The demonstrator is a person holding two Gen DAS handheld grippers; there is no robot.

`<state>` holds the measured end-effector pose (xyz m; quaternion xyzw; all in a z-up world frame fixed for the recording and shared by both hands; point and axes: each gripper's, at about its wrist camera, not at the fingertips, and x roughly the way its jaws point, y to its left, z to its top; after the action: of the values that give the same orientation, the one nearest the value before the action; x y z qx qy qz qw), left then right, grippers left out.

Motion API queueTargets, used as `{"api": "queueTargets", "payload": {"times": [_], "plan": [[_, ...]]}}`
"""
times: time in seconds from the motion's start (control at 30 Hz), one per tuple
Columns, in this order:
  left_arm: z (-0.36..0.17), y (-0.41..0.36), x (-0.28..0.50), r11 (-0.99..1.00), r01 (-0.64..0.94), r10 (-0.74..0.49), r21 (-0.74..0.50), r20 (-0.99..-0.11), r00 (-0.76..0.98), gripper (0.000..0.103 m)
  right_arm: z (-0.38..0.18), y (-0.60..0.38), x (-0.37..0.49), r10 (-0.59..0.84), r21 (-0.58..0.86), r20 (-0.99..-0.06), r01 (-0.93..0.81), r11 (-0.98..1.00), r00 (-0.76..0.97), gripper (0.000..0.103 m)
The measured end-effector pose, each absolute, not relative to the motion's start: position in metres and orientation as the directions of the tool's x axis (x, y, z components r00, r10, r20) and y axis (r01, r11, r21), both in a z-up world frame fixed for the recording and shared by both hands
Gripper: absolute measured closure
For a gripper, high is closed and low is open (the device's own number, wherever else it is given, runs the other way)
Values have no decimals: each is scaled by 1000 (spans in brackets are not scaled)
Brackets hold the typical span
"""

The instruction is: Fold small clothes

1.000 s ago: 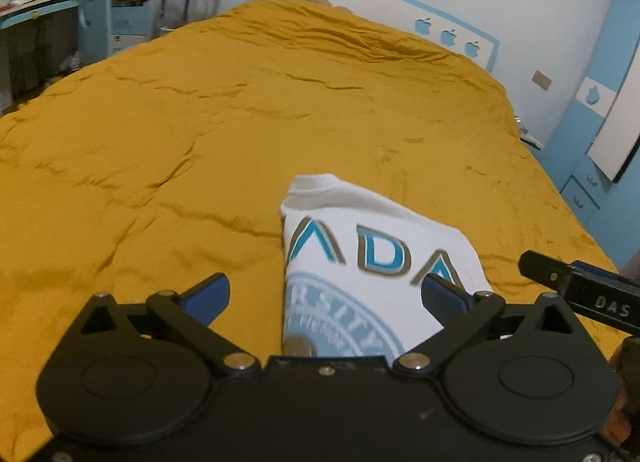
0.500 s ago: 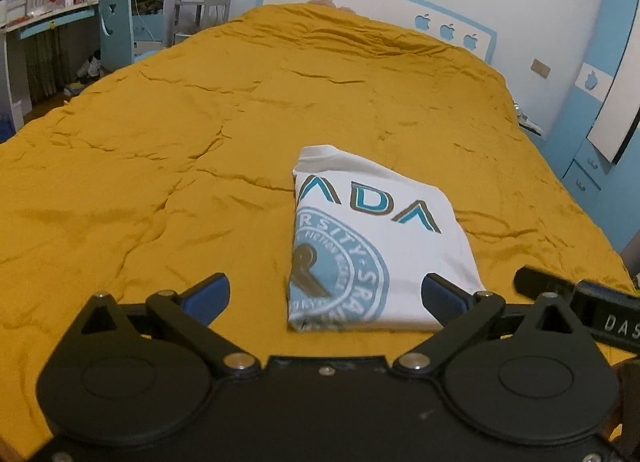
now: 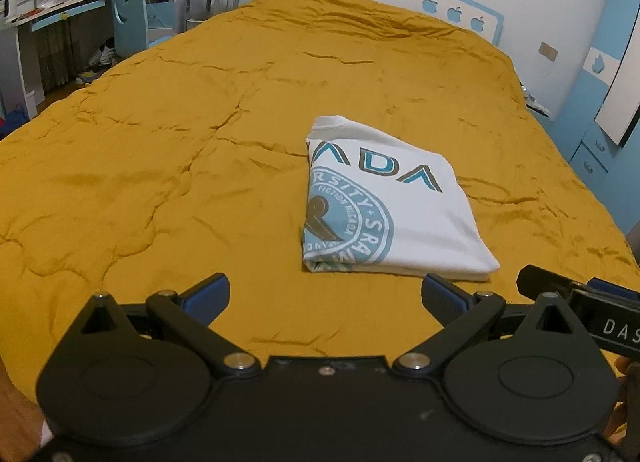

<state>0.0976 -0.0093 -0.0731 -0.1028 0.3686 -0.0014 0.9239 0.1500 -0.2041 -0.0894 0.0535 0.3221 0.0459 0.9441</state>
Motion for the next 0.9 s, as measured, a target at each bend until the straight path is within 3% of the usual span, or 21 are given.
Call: {"api": "queueTargets", "payload": {"times": [0.9], "plan": [[-70, -7, 85, 980, -108, -39, -167, -693, 720, 0, -89, -200, 137, 93, 106, -613, -35, 994, 785, 0]]}}
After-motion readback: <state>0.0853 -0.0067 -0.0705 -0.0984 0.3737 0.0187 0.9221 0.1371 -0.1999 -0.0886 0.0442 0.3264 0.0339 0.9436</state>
